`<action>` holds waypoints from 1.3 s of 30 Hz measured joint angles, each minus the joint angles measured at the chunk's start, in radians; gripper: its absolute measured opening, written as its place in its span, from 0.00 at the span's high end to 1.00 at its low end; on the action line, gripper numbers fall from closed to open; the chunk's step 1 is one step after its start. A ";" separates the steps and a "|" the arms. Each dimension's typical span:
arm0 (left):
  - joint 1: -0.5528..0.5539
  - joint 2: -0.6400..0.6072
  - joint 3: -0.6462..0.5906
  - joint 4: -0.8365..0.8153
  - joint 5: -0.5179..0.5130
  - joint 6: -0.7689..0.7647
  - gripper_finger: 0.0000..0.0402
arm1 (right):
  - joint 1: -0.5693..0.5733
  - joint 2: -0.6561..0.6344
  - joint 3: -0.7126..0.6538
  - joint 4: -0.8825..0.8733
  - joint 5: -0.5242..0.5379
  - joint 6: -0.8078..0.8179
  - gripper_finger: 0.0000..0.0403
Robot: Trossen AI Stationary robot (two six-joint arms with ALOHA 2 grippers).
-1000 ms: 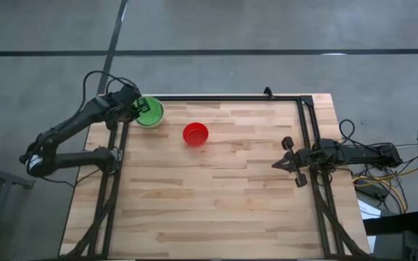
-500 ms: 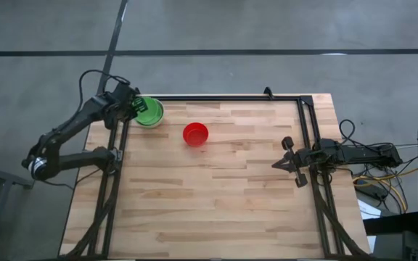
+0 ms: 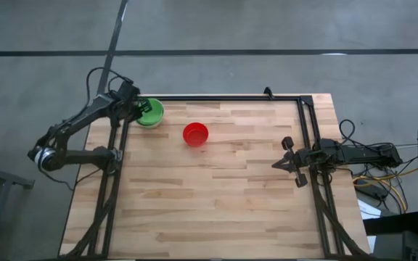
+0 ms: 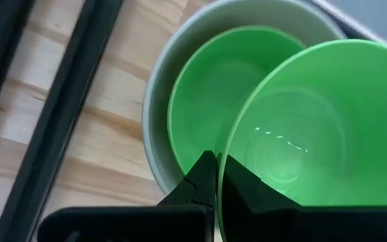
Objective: Nest bowls inside each other
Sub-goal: Stack the green bowl on the stacked bowls
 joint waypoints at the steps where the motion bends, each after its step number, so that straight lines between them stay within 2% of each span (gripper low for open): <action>1: 0.000 0.012 0.000 0.001 0.009 0.004 0.98 | 0.000 0.000 0.000 0.000 0.000 0.000 0.98; 18: 0.025 0.024 0.000 -0.049 0.007 0.010 0.98 | 0.000 0.000 0.000 0.000 0.000 0.000 0.98; 32: 0.030 0.024 -0.003 -0.036 -0.059 0.046 0.98 | 0.000 0.000 0.000 0.000 0.000 0.000 0.98; 39: 0.030 0.023 -0.031 0.006 -0.047 0.041 0.98 | 0.000 0.000 0.000 0.000 0.000 0.000 0.98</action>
